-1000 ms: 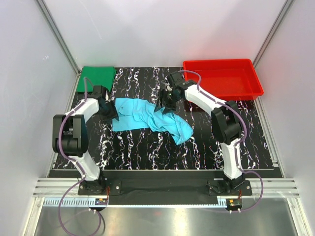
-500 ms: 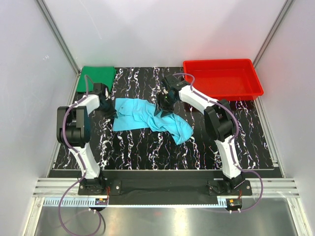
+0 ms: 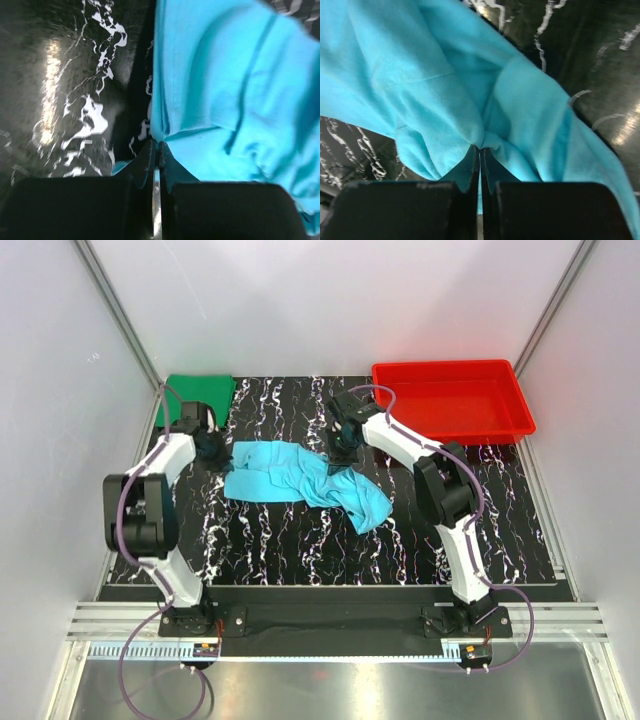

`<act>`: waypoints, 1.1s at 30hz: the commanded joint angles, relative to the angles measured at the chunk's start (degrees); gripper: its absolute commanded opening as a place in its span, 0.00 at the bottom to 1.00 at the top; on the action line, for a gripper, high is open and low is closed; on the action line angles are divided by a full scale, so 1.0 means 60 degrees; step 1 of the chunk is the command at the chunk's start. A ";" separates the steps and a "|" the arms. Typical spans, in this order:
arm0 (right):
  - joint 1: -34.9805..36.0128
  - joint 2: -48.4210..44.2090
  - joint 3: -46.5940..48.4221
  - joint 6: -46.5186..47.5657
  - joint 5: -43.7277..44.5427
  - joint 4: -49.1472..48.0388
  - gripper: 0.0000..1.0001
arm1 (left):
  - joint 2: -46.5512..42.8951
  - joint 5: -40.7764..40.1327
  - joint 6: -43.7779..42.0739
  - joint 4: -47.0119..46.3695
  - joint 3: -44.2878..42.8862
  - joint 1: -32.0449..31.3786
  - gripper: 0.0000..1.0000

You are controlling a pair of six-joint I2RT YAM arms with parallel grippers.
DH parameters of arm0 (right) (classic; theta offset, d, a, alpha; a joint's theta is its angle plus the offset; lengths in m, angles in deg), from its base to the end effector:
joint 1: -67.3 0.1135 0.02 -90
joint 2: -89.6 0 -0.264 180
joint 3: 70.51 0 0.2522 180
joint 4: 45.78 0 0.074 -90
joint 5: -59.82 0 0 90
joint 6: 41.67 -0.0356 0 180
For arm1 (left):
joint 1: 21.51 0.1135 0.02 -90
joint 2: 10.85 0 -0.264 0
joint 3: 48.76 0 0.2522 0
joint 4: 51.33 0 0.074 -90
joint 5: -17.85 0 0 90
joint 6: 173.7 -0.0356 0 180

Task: Fold and stack the t-shirts
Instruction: Flatten the tshirt out

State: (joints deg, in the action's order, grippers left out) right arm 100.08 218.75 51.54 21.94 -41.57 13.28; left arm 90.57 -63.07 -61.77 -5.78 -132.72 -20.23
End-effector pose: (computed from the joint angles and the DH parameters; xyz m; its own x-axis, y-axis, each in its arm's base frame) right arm 0.4006 0.2663 0.1875 -0.9546 -0.0965 -0.2818 -0.1937 0.9197 0.3415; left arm 0.3624 0.0025 0.1993 -0.8449 -0.3878 -0.3685 -0.2868 0.9098 -0.2999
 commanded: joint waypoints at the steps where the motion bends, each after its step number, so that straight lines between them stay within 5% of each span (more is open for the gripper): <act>1: 0.0104 -0.1424 -0.0132 0.0560 0.1298 0.0273 0.00 | -0.1434 -0.0327 0.0021 0.0004 0.0228 0.0021 0.00; 5: 0.0133 -0.2084 -0.0616 0.0387 0.0873 0.0228 0.00 | -0.2385 -0.0283 0.0109 0.0208 0.0609 0.0021 0.00; 14: 0.0119 -0.6208 -0.3236 0.1249 0.3832 0.0697 0.00 | -0.4759 -0.0634 0.0226 0.0751 0.1986 0.0021 0.00; 21: 0.0075 -0.9918 -0.7892 -0.0358 0.4492 0.1661 0.00 | -0.5771 -0.0868 0.0562 0.0795 0.3741 0.0021 0.00; 24: 0.0045 -1.1253 -0.9127 -0.1751 0.5090 0.2234 0.16 | -0.6123 -0.1204 0.0782 0.0941 0.4139 0.0036 0.00; 25: 0.0031 -1.1415 -0.8997 -0.1696 0.5093 0.2192 0.46 | -0.6167 -0.1293 0.0797 0.1159 0.4155 0.0036 0.04; 26: 0.0031 -1.1474 -0.8836 -0.2072 0.5267 0.2249 0.64 | -0.6167 -0.1323 0.0841 0.1248 0.4155 0.0036 0.25; 28: -0.0086 -1.1271 -0.8134 -0.2267 0.5592 0.2310 0.83 | -0.6196 -0.1440 0.0929 0.1526 0.4067 0.0021 0.41; 31: -0.0130 -1.0496 -0.7824 -0.1828 0.4744 0.0994 0.82 | -0.6371 -0.1499 0.1192 0.1688 0.3892 0.0021 0.58; 33: -0.0145 -0.9633 -0.7707 -0.1637 0.3781 -0.0057 0.67 | -0.6460 -0.1745 0.1412 0.1762 0.3775 0.0036 0.62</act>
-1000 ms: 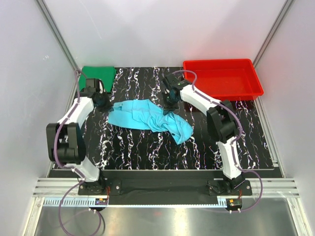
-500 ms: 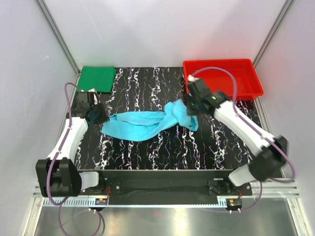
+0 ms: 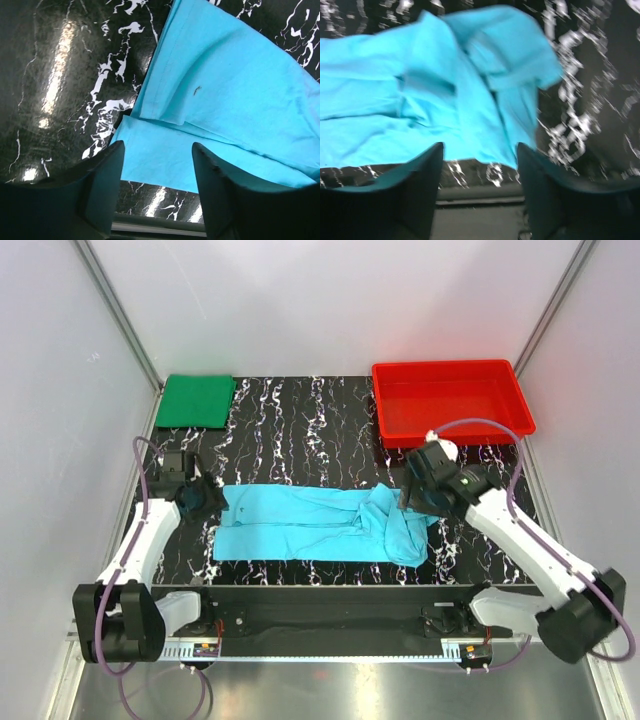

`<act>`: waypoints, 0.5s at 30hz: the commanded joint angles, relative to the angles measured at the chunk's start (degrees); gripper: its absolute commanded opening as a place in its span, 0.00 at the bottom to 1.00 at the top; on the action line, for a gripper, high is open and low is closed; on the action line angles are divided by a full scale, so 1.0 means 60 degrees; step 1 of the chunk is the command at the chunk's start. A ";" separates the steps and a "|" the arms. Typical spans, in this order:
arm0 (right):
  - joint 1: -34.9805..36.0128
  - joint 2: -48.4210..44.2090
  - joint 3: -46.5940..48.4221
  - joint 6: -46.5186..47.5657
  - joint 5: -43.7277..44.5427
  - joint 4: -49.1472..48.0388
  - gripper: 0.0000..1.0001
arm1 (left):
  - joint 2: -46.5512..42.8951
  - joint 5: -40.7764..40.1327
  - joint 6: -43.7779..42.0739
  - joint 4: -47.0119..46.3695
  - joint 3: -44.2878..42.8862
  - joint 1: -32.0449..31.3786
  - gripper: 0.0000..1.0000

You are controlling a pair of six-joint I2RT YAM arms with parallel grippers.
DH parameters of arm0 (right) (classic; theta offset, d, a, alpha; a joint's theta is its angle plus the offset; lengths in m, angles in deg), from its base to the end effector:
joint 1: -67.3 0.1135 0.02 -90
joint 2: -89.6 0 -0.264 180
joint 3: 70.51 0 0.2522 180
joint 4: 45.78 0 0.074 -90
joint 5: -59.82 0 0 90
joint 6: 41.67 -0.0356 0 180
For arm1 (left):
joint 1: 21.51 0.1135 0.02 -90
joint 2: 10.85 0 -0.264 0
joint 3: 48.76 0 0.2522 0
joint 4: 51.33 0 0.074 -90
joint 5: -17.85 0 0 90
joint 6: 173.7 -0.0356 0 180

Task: Fold and stack the t-shirts
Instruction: Flatten the tshirt out

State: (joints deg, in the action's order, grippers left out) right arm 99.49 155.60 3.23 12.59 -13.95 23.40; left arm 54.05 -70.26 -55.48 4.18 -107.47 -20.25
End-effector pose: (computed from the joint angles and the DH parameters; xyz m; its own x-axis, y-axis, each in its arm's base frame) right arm 0.1866 0.1057 0.2936 -0.8360 0.1364 -0.5314 0.1108 0.9906 0.0800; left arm 0.2107 0.0035 0.2289 -0.7726 -0.4897 -0.4040 -0.4218 0.8716 -0.2498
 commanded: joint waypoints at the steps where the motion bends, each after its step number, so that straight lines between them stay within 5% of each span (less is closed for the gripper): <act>1: -0.0061 0.1635 0.0431 -0.0034 -0.1134 -0.2041 0.60 | -0.0388 -0.0491 0.0393 0.0086 -0.0462 0.0040 0.62; 3: -0.0061 0.2502 0.0898 0.0068 -0.1897 -0.2483 0.48 | -0.0330 -0.0127 0.0349 0.0101 -0.0550 0.0040 0.60; 10: -0.0134 0.5171 0.2716 0.1807 -0.1036 -0.2190 0.50 | -0.0081 0.0782 0.0247 -0.0294 -0.0302 0.0025 0.53; 12: -0.0178 0.5552 0.3024 0.2279 -0.0714 -0.2191 0.42 | 0.0051 0.1016 0.0203 -0.0338 -0.0302 0.0025 0.52; 13: -0.0208 0.5771 0.3126 0.2687 -0.0684 -0.2176 0.28 | 0.0168 0.1076 0.0159 -0.0368 -0.0316 0.0025 0.50; 15: -0.0324 0.5919 0.3186 0.3056 -0.1004 -0.2307 0.24 | 0.0300 0.1222 0.0159 -0.0397 -0.0345 0.0025 0.48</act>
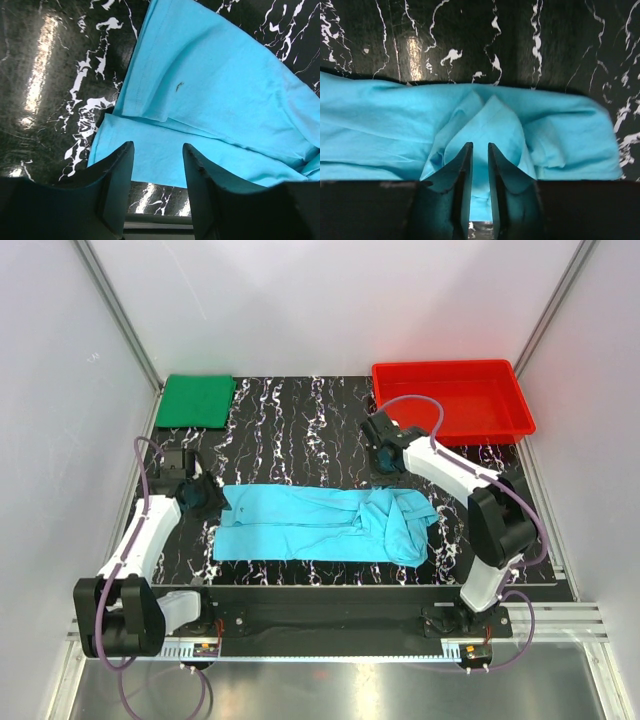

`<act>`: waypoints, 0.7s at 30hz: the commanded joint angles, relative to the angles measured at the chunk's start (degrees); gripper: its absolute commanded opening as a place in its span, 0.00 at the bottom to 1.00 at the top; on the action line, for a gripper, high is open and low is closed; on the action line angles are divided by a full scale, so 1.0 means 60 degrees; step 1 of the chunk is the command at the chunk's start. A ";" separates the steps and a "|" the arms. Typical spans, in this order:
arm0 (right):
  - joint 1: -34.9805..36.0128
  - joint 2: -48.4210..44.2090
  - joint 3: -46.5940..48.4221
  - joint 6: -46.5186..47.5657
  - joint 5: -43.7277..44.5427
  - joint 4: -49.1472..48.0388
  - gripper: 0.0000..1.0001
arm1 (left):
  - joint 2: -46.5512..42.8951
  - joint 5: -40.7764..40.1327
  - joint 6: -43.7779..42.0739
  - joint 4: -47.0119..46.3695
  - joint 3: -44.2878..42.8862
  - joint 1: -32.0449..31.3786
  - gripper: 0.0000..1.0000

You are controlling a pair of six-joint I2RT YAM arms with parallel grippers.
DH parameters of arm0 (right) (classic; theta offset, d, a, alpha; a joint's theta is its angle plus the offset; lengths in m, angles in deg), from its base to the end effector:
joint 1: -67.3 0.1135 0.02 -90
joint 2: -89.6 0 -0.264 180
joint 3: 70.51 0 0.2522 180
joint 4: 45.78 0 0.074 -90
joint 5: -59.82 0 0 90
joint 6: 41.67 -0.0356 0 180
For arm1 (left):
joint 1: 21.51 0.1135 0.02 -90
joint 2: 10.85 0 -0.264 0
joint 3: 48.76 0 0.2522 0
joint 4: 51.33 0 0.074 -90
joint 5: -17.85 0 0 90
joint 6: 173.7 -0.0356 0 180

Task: Fold and stack the t-shirts
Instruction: Flatten the tshirt out

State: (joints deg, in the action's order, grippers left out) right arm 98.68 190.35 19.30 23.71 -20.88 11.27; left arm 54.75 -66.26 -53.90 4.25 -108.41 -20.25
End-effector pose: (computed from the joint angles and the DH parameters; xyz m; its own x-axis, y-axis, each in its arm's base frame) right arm 0.3084 0.1814 0.2238 -0.9121 -0.0747 -0.4031 -0.0904 0.9957 0.0199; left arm 0.2140 0.0011 0.2316 -0.7761 -0.5115 -0.3688 -0.4133 0.8543 -0.3152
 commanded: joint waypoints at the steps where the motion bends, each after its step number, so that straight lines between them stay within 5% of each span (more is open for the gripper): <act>1: -0.0248 0.0287 0.0494 0.1450 0.0091 -0.0286 0.26 | 0.0228 0.0571 -0.0089 -0.0408 -0.0189 0.0025 0.48; 5: -0.0775 0.0420 0.0276 0.1701 -0.0433 -0.0548 0.39 | 0.0272 0.0659 -0.0089 -0.0467 -0.0233 0.0025 0.48; 17: -0.1581 0.0889 -0.0077 0.2448 -0.3788 -0.1940 0.46 | 0.0712 0.1025 -0.0206 -0.0481 -0.0408 0.0025 0.47; 21: -0.1713 0.0977 -0.0121 0.2405 -0.3748 -0.1970 0.46 | 0.0668 0.1040 -0.0250 -0.0394 -0.0394 0.0025 0.47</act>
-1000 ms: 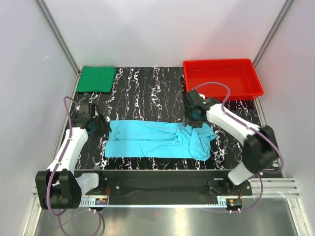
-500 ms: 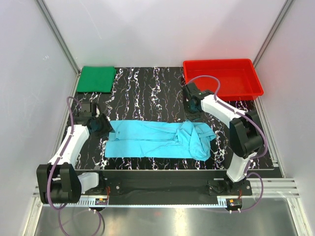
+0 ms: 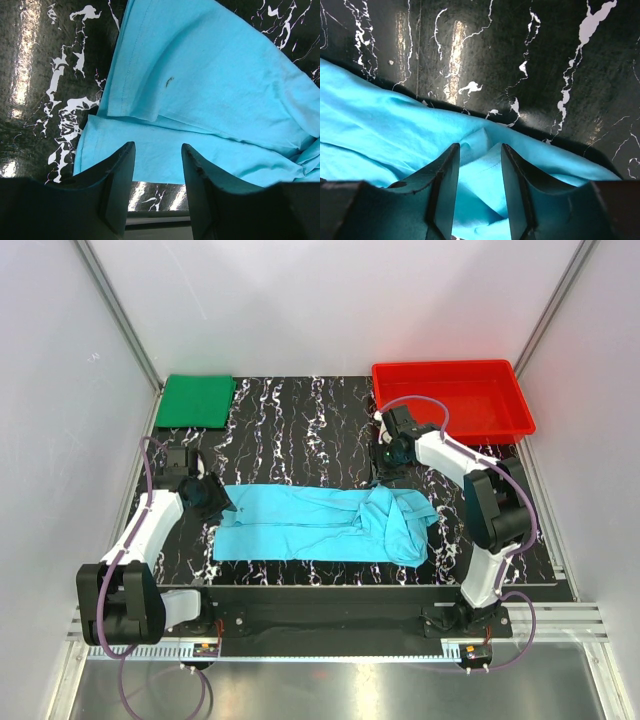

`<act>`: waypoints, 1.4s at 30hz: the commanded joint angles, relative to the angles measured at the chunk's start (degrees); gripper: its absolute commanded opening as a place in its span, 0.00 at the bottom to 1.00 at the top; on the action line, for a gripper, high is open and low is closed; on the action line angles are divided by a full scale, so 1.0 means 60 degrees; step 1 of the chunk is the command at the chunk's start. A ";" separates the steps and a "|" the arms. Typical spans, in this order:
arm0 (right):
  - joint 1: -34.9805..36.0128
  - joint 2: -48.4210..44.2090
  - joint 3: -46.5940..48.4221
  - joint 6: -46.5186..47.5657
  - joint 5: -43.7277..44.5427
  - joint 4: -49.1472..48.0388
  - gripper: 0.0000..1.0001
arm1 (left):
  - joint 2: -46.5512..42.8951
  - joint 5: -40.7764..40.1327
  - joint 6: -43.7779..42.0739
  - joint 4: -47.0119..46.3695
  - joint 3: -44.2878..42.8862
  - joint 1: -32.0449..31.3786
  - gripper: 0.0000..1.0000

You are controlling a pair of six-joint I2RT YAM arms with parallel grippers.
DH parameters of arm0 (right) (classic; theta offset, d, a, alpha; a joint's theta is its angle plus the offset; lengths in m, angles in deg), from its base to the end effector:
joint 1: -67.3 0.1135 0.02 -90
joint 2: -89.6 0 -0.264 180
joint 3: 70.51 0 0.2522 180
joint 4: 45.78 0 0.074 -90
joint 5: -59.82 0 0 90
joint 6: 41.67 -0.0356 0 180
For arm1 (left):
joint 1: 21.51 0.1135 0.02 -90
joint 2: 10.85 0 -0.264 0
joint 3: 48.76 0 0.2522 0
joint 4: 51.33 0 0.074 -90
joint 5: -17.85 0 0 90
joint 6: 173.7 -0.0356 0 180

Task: Fold and stack the t-shirts
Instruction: Flatten the tshirt out

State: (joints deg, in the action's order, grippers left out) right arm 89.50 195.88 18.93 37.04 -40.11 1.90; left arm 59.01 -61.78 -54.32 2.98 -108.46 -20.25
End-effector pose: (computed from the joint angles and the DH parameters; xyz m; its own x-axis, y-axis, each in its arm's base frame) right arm 0.3517 0.1501 0.1954 -0.9060 -0.1614 -0.3914 -0.2687 0.9336 0.2369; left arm 0.2244 -0.0015 0.2185 -0.8136 -0.5006 -0.2959 -0.3939 0.8487 -0.3530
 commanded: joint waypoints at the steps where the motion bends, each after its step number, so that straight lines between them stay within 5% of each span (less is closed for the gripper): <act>1: -0.0213 0.0041 -0.0103 0.0168 -0.0527 -0.0437 0.48 | -0.0057 0.0293 -0.0195 -0.0168 -0.0387 0.0025 0.47; 6: -0.0228 0.0070 -0.0016 0.0401 -0.0030 -0.0218 0.53 | -0.0218 0.0322 -0.0166 -0.0138 -0.0299 0.0025 0.47; 22: -0.0242 -0.0135 -0.0381 0.0299 -0.0205 -0.0217 0.48 | -0.0262 0.0513 -0.0049 -0.0080 -0.0314 0.0010 0.47; 29: -0.0228 -0.0427 -0.0323 0.0036 -0.0045 -0.0057 0.10 | -0.0438 0.0192 0.0068 0.0140 -0.0269 0.0025 0.48; 37: -0.0228 -0.1495 0.0203 -0.0315 0.1479 0.1303 0.00 | 0.0073 -0.1186 0.0653 0.0594 -0.0445 0.0039 0.47; 42: -0.0242 -0.2418 0.0102 -0.0667 0.1275 0.1540 0.00 | 0.1260 -0.1714 0.0990 0.0580 -0.0606 0.0025 0.31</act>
State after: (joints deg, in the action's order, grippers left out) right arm 88.17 186.59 17.70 34.95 -33.88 8.89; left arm 64.04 -68.21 -50.38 6.59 -109.96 -20.25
